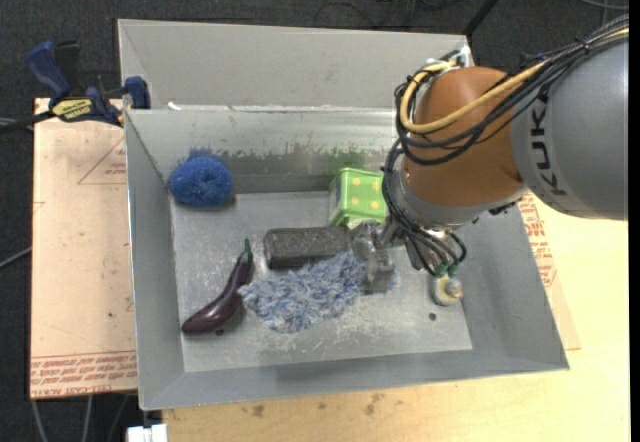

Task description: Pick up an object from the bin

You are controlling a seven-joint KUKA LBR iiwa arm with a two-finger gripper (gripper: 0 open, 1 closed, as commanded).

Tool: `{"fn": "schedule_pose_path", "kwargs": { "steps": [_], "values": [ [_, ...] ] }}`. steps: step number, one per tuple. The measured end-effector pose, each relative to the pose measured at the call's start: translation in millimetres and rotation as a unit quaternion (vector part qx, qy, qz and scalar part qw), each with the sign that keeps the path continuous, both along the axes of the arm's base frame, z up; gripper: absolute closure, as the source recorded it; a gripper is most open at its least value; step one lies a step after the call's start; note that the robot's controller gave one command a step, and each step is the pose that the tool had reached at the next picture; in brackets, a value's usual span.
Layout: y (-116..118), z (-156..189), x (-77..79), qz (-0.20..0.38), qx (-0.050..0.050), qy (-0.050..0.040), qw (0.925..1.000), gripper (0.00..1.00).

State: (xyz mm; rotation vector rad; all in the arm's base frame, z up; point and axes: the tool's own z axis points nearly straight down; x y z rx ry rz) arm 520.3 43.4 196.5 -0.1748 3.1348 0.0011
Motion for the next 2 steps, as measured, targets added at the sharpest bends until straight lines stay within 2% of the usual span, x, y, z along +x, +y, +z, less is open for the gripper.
{"fn": "schedule_pose_path", "kwargs": {
  "steps": [1,2],
  "values": [
    [0,0,0.0,0.0,0.0,0.0,1.0,1.0],
    [-2,41,17.2,-0.006,0.0,0.0018,1.0,1.0]
  ]
}}
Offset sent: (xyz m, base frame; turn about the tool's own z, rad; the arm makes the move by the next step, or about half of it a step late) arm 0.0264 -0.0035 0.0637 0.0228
